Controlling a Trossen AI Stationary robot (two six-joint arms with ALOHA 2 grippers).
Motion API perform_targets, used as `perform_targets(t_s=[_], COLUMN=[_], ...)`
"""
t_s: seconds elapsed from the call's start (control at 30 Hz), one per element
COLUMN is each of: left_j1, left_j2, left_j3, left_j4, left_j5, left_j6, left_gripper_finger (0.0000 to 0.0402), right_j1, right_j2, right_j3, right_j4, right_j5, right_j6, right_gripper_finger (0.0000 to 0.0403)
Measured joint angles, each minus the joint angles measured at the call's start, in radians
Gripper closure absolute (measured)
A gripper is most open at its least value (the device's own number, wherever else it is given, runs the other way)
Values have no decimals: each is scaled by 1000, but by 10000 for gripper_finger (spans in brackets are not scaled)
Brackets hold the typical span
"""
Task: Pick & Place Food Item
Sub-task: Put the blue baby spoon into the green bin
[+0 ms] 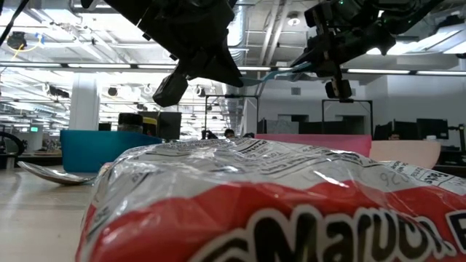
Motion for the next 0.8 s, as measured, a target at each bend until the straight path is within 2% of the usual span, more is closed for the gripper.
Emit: perform_targets(t_s=[0.1, 0.27, 0.37, 0.53, 0.8], left_j1=[0, 0, 0, 0, 0], left_j2=[0, 0, 0, 0, 0], left_j3=[0, 0, 0, 0, 0], left_j4=[0, 0, 0, 0, 0], left_j5=[0, 1, 1, 3, 2], left_j6=[0, -1, -1, 0, 0], left_gripper_finger=[399, 399, 399, 399, 399], right_j1=[0, 0, 0, 0, 1], right_j2=[0, 0, 0, 0, 0], right_j3=[0, 0, 0, 0, 0], right_j4=[0, 1, 1, 0, -4], right_j5=[-1, -1, -5, -46, -51], right_j6=[-18, -18, -18, -19, -21], right_gripper_finger=[363, 392, 392, 341, 267])
